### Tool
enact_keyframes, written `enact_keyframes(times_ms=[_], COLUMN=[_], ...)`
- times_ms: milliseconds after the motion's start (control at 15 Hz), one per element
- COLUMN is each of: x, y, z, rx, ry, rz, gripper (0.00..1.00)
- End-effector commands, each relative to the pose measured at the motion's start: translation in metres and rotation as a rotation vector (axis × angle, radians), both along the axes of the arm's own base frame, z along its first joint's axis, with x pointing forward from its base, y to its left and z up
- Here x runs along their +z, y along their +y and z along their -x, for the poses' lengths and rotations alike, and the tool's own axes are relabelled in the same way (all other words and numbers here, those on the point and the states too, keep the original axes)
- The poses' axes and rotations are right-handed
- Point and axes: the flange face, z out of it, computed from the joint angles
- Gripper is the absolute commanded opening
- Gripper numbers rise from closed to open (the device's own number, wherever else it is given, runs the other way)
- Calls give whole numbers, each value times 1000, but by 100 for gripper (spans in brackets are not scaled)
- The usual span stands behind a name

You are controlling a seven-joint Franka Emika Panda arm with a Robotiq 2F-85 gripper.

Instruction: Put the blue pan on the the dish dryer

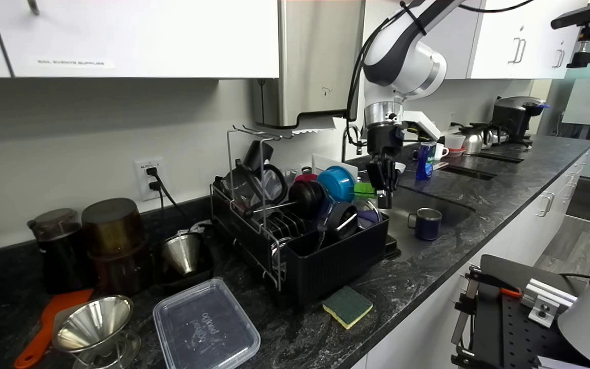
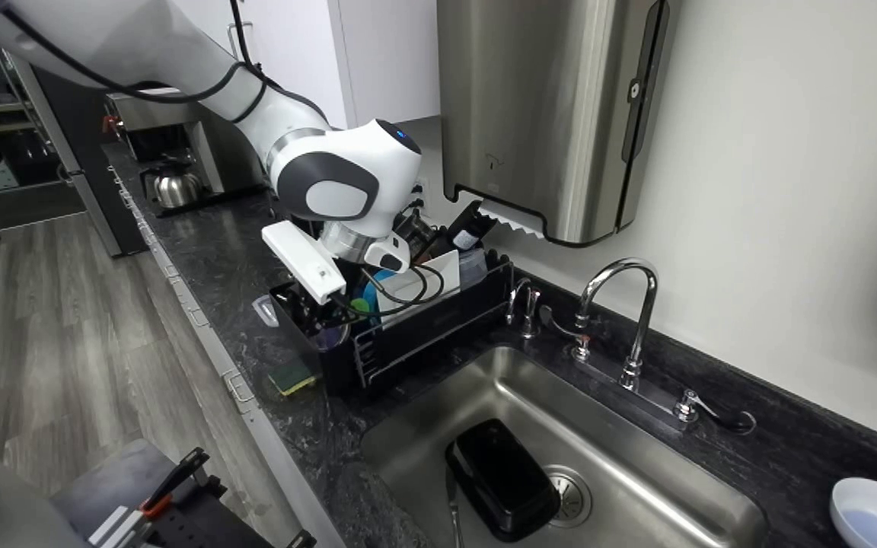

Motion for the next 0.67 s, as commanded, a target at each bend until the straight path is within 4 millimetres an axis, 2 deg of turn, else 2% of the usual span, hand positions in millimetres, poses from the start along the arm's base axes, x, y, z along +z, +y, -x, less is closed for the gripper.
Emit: enact_keyframes(times_ms=[0, 467, 600], x=[2, 11, 20], y=[3, 6, 9], z=[2, 14, 20], rx=[-5, 30, 44], ry=[13, 86, 115], rz=[-14, -66, -95], gripper=[44, 95, 100])
